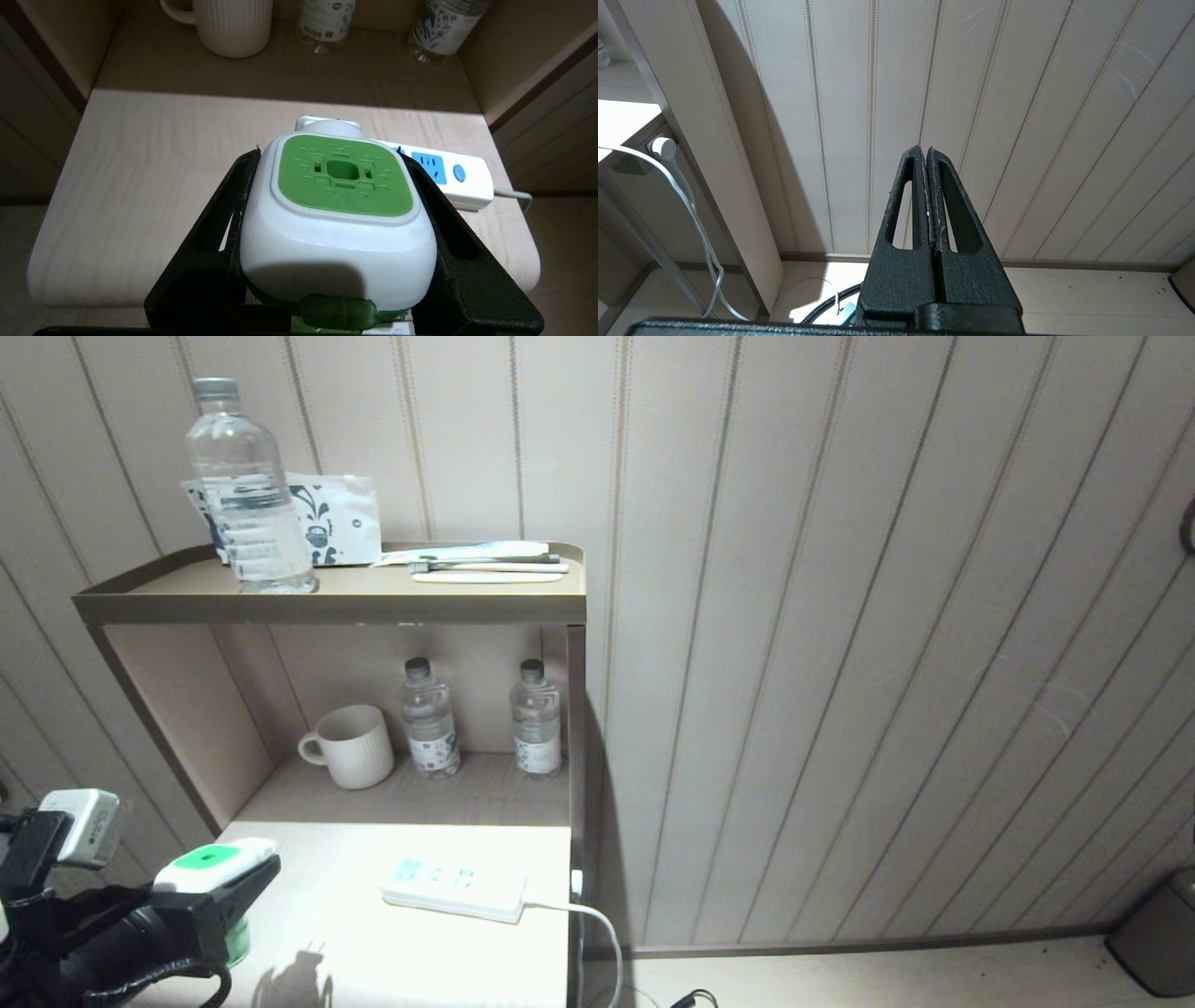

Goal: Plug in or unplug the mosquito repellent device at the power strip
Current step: Place the mosquito repellent liquid on the table

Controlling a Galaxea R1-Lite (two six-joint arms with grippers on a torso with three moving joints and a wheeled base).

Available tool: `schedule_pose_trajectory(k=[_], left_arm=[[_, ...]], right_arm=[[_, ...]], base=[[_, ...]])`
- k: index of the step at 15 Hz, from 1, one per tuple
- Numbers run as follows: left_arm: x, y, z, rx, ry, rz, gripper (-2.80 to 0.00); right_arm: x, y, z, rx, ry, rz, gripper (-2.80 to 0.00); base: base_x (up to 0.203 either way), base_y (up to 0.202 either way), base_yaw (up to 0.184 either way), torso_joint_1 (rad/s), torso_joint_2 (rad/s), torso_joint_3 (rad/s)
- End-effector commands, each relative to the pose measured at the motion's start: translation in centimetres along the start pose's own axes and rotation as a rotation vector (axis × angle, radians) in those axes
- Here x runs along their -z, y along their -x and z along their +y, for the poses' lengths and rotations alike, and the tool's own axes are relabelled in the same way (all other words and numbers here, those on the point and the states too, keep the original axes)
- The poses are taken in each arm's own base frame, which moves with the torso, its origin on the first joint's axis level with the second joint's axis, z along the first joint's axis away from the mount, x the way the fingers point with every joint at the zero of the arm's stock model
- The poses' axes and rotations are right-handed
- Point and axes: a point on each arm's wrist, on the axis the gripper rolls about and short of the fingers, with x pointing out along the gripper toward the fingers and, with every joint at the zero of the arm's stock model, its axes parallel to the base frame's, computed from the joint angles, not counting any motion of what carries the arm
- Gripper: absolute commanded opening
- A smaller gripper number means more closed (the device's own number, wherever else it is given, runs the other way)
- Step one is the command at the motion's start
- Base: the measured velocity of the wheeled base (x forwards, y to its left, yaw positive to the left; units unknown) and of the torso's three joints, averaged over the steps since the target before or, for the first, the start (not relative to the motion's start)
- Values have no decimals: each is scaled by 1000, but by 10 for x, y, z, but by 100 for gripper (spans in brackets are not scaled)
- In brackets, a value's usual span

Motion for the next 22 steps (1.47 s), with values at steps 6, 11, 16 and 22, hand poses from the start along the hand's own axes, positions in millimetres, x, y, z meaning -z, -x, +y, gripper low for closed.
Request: schedule_pose_trajectory(k=[6, 11, 16, 22], left_arm=[[10, -55, 18, -77, 36, -4, -280], [12, -83, 47, -191, 81, 32, -280], [16, -98, 45, -168, 63, 60, -280], [18, -126, 38, -127, 8, 77, -280]], right_arm=[[0, 0, 0, 0, 1, 0, -280], [0, 0, 0, 0, 1, 0, -280], [0, 0, 0, 0, 1, 0, -280], [0, 0, 0, 0, 1, 0, -280]], base=[[0, 0, 0, 0, 0, 0], [0, 0, 0, 0, 0, 0], [0, 0, 0, 0, 0, 0], [0, 0, 0, 0, 0, 0]])
